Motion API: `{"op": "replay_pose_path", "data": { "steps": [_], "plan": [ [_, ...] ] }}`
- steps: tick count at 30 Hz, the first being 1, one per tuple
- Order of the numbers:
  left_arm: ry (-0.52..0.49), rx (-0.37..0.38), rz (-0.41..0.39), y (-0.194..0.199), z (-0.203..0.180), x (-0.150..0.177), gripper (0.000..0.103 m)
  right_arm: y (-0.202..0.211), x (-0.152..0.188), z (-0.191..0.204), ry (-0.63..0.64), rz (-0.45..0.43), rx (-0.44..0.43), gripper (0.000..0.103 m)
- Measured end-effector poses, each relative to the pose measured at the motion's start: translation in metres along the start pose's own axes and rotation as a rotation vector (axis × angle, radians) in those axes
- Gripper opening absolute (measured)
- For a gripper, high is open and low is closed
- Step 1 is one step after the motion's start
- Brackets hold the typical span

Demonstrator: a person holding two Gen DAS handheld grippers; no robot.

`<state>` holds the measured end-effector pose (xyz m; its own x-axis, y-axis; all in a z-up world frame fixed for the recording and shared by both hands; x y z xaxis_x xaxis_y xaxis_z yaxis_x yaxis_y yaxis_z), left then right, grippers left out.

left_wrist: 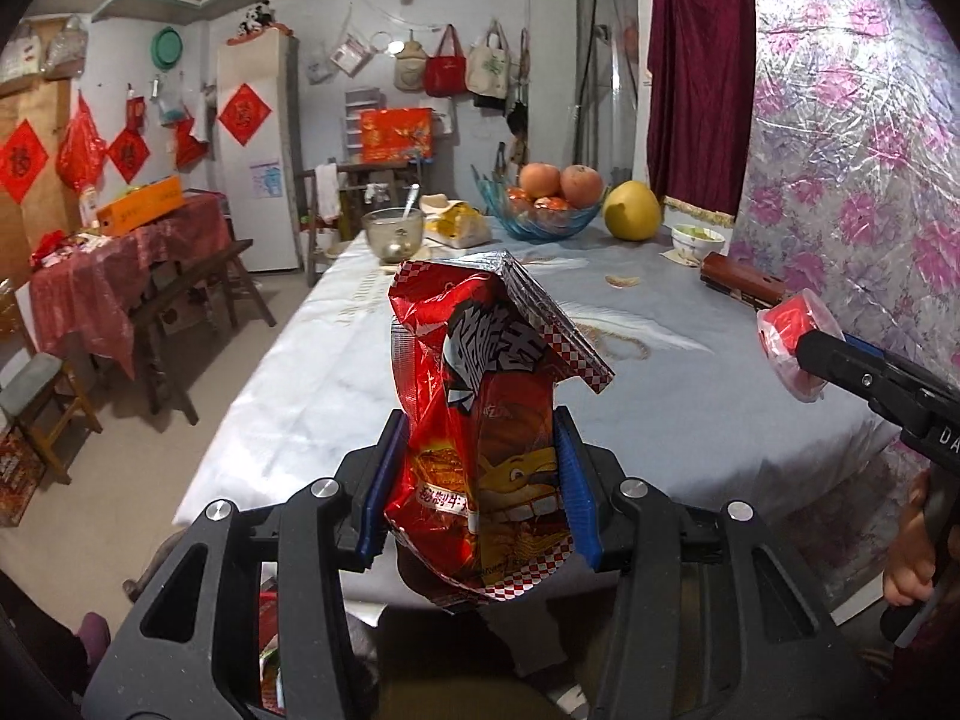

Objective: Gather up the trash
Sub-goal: 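Carry the bag and candy cup to the red wastebasket and release both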

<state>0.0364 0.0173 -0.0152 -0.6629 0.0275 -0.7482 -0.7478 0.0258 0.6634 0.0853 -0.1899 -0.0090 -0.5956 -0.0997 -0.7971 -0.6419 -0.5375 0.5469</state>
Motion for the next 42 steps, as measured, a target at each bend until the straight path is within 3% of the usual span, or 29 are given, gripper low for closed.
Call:
{"op": "replay_pose_path", "data": {
  "steps": [6, 22, 34, 42],
  "plan": [
    [0.016, -0.08, -0.003, 0.015, 0.027, 0.028, 0.048, -0.002, 0.007, 0.033, 0.059, 0.029, -0.039, 0.05],
    [0.201, -0.22, 0.113, -0.001, 0.144, 0.111, 0.048, -0.056, 0.022, 0.144, 0.242, 0.186, -0.162, 0.05],
    [0.287, -0.276, 0.184, -0.016, 0.2, 0.146, 0.048, -0.102, 0.051, 0.219, 0.354, 0.313, -0.245, 0.05],
    [0.338, -0.294, 0.274, -0.044, 0.226, 0.174, 0.048, -0.129, 0.076, 0.246, 0.413, 0.403, -0.29, 0.05]
  ]
}}
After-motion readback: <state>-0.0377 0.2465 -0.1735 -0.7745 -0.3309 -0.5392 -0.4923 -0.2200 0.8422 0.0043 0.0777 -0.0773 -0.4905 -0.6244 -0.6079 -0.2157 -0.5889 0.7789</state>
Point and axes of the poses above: each gripper's, at about its wrist camera, not at the fingertips, and y roughly against the way its jaws point, z to its left, x to its underside, the point moved 8 cm from there along -y, roughly the way its jaws point, and after that the axes turned 11 degrees about z, right-handed, at the moved point
